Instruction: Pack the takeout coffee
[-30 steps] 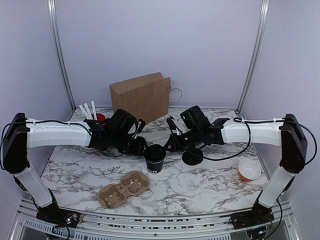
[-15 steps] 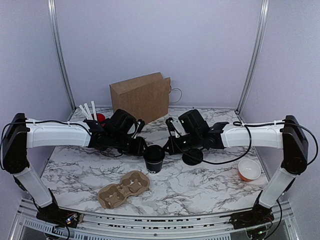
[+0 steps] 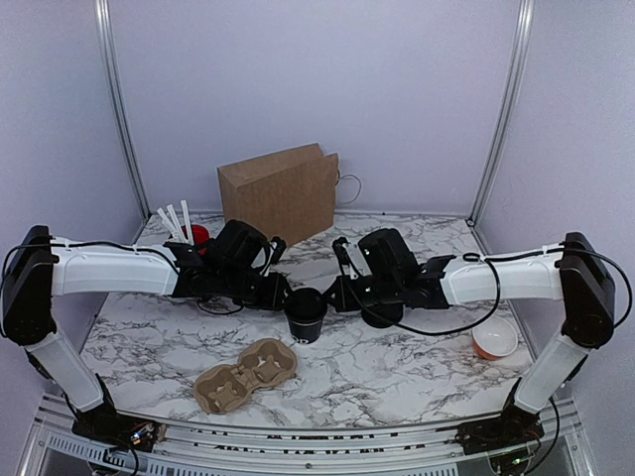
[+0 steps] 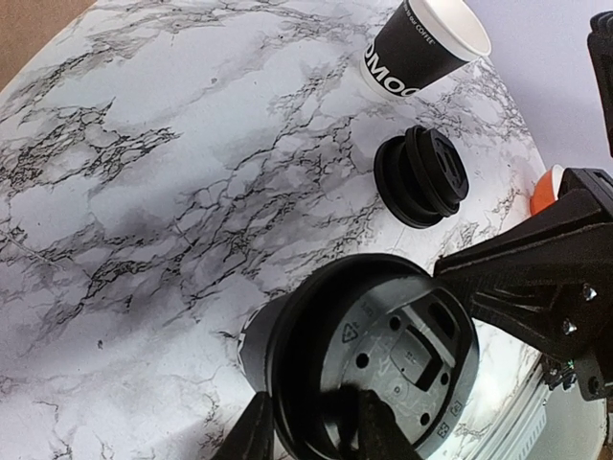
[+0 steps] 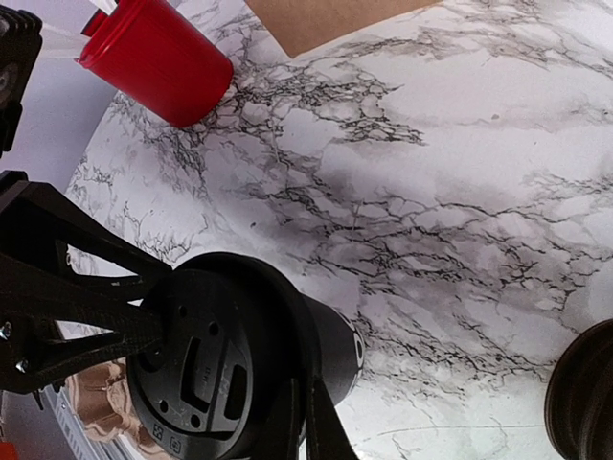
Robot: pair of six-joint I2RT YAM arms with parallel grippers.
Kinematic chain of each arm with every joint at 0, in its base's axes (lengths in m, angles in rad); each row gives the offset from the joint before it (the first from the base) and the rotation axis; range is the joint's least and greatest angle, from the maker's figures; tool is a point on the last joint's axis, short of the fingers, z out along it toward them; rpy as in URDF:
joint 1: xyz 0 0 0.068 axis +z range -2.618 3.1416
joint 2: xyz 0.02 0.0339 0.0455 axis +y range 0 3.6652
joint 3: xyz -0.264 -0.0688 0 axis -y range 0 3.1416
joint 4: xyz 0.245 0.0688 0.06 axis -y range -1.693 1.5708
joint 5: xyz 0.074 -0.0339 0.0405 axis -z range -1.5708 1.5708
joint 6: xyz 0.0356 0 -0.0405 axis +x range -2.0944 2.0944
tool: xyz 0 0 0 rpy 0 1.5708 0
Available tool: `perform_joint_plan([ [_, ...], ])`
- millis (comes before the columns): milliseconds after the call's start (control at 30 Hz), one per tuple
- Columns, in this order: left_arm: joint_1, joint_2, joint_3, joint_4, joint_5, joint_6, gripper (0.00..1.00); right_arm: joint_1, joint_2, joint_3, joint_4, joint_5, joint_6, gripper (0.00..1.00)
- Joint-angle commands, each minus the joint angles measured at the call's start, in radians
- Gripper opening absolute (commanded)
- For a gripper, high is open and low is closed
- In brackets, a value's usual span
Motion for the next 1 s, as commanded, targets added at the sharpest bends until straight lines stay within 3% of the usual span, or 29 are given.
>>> perform_joint_plan([
  [0, -0.003, 0.047, -0.047, -0.044, -0.003, -0.005, 0.29, 0.073, 0.067, -0.056, -0.185, -0.082, 0.026, 0.03],
  [367, -0.003, 0.032, -0.025, -0.051, -0.006, 0.010, 0.29, 0.025, -0.022, 0.104, -0.261, 0.051, 0.051, 0.10],
  [967, -0.003, 0.051, 0.009, -0.064, -0.002, 0.020, 0.29, 0.029, -0.010, 0.095, -0.240, -0.022, 0.031, 0.12],
])
